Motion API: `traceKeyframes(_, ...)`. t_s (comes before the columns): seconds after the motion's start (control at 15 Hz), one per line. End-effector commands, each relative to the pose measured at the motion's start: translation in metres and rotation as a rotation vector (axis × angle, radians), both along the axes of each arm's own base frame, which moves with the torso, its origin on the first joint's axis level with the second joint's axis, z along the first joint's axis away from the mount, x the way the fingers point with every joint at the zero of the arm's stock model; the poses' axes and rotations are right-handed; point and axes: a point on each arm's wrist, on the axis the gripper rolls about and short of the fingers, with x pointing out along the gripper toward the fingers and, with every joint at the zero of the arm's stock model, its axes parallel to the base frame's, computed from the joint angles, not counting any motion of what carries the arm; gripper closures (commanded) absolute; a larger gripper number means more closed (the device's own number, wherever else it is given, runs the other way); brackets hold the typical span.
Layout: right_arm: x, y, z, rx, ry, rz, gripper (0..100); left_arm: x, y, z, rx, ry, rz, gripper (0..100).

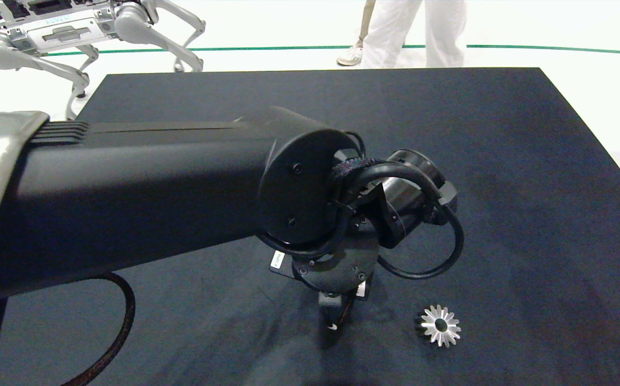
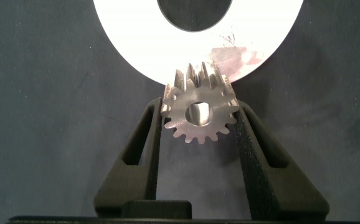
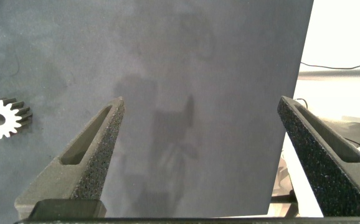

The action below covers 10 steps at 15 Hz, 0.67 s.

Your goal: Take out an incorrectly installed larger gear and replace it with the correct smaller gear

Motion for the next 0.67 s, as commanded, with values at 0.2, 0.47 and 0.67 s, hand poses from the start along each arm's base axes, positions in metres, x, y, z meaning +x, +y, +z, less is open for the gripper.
traceKeyframes(0.2, -0.0001, 0.0, -0.0003, -0.003, 0.004, -0.001, 0, 0.0008, -0.001, -0.0021, 0.005, 0.001, 0.005, 100)
traceKeyframes(0.47, -0.0001, 0.0, -0.0003, -0.004, 0.004, 0.0, 0, 0.0023, -0.0024, -0.0035, 0.006, 0.001, 0.005, 100)
traceKeyframes(0.67, -0.0001, 0.0, -0.0003, -0.004, 0.004, 0.0, 0, 0.0031, -0.0036, -0.0038, 0.006, 0.0, 0.002, 100)
